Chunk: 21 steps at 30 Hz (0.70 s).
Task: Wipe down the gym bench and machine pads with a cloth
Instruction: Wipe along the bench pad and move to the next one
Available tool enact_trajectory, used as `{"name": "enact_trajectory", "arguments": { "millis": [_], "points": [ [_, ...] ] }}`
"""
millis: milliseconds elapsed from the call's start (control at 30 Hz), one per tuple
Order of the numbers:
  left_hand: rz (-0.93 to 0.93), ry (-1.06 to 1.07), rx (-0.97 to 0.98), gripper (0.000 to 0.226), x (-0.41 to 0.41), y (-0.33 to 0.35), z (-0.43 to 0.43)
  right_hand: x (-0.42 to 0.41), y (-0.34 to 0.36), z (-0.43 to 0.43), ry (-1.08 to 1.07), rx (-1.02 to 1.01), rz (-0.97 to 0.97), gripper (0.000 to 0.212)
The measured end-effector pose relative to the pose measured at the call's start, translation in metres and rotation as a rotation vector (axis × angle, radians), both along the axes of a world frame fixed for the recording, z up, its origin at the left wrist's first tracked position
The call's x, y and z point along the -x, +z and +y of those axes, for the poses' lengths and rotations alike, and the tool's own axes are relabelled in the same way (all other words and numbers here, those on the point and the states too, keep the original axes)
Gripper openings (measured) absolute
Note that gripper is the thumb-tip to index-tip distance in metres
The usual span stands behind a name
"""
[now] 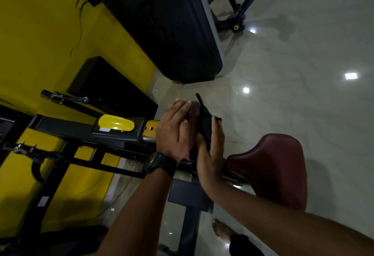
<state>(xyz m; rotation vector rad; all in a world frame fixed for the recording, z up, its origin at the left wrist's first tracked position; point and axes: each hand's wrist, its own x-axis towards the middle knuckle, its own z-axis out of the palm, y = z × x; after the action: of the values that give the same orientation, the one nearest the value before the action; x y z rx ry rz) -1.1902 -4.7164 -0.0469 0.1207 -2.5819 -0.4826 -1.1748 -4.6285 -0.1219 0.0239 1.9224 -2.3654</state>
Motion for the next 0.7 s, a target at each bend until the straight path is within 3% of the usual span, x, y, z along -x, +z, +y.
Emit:
{"name": "enact_trajectory", "arguments": {
  "millis": [100,267,400,533,700],
  "points": [
    [0.014,0.001,0.011,0.050,0.001,-0.002,-0.002,0.034,0.000,-0.004,-0.002,-0.072,0.174,0.053],
    [0.004,0.002,0.015,0.049,0.000,-0.002,-0.002,0.052,-0.036,-0.005,0.042,-0.103,-0.286,0.053],
    [-0.004,0.009,0.024,0.050,-0.001,-0.001,-0.002,-0.004,-0.007,-0.005,-0.025,-0.057,-0.060,0.061],
    [0.005,0.005,0.038,0.050,0.000,-0.002,-0.003,0.032,-0.010,-0.008,-0.037,-0.140,0.099,0.055],
    [0.013,0.013,0.010,0.049,-0.001,-0.002,0.000,0.045,-0.054,-0.003,0.045,-0.139,-0.163,0.070]
  ]
}}
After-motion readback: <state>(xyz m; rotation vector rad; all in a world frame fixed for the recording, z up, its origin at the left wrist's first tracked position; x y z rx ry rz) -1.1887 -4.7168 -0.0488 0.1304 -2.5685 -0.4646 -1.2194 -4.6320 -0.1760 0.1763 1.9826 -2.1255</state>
